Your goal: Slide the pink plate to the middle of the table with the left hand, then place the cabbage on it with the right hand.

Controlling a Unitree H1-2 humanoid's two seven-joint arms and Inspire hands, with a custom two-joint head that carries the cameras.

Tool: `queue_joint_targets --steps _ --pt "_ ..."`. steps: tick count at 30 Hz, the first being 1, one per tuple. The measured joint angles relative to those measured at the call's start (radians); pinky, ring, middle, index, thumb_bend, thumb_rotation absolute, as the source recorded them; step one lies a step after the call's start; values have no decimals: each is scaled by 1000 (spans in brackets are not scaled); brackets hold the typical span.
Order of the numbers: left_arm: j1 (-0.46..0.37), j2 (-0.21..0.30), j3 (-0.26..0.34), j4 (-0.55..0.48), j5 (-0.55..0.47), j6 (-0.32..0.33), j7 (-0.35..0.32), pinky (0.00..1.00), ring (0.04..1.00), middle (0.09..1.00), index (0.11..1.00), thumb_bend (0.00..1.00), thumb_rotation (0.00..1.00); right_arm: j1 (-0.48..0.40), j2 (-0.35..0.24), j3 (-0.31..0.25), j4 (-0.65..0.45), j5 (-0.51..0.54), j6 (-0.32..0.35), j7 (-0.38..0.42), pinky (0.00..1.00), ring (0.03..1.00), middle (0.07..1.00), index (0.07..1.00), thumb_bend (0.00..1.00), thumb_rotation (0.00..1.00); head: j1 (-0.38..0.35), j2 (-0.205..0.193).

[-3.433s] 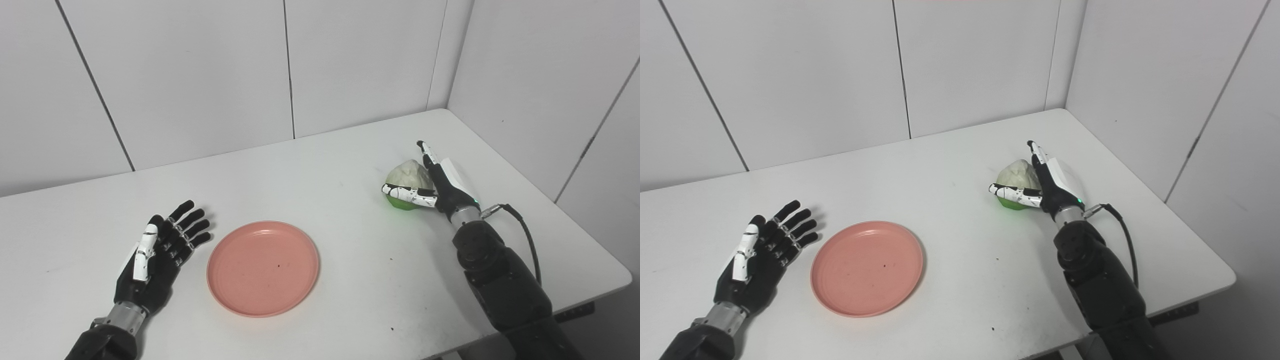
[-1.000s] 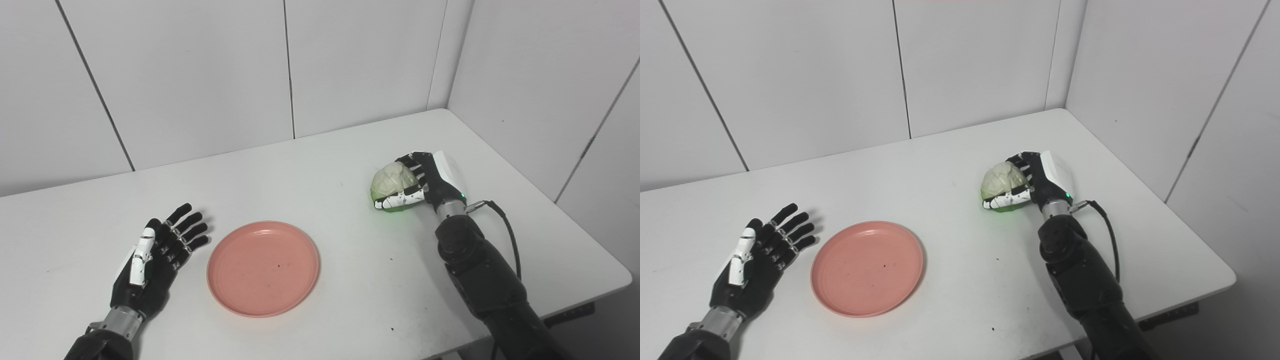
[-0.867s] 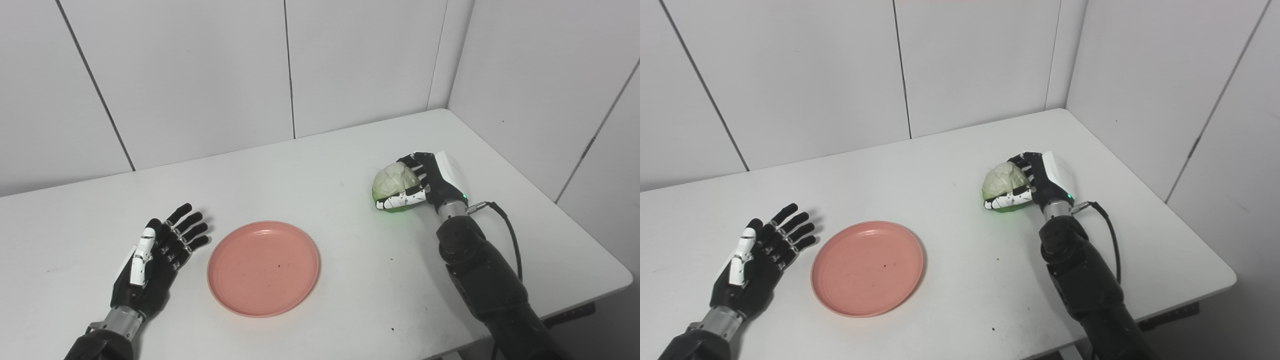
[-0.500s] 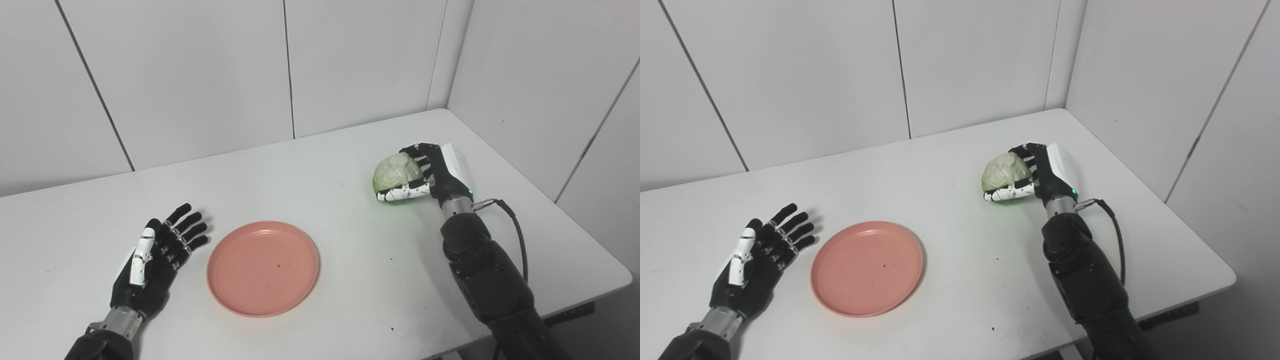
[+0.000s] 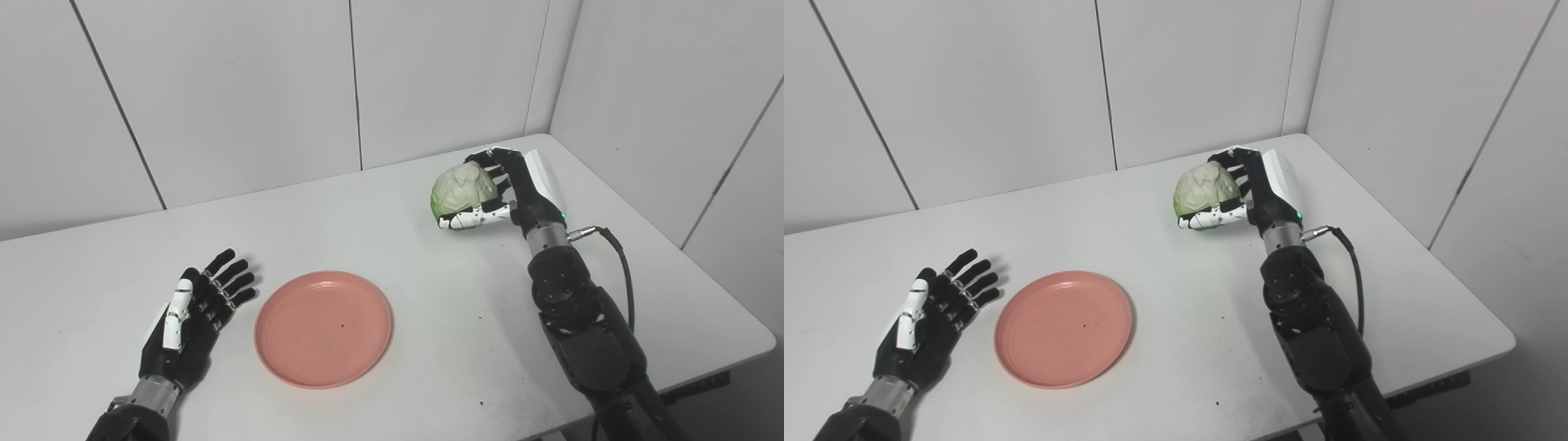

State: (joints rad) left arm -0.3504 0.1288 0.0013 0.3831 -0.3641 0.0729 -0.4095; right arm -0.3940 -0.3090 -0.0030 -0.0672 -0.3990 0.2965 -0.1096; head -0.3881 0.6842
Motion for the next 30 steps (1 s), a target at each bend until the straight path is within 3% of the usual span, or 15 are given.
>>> queue_joint_targets --steps 12,20,25,30 --pt "10 -38 -30 -46 31 28 61 842 854 869 858 468 1000 -53 84 96 -34 -47 19 71 370 435 467 506 529 0 97 9" --pt "21 -68 -41 -85 55 63 103 852 866 879 868 462 1000 -68 146 165 11 -50 8 84 324 400 451 521 526 0 158 15" --pt "26 -92 -48 -101 75 74 127 851 865 876 870 457 1000 -67 193 222 52 -72 -14 84 359 433 468 501 529 0 202 21" --pt "31 -112 -48 -119 92 89 154 849 856 865 862 454 1000 -66 212 245 62 -74 -18 94 361 427 471 497 530 0 238 28"
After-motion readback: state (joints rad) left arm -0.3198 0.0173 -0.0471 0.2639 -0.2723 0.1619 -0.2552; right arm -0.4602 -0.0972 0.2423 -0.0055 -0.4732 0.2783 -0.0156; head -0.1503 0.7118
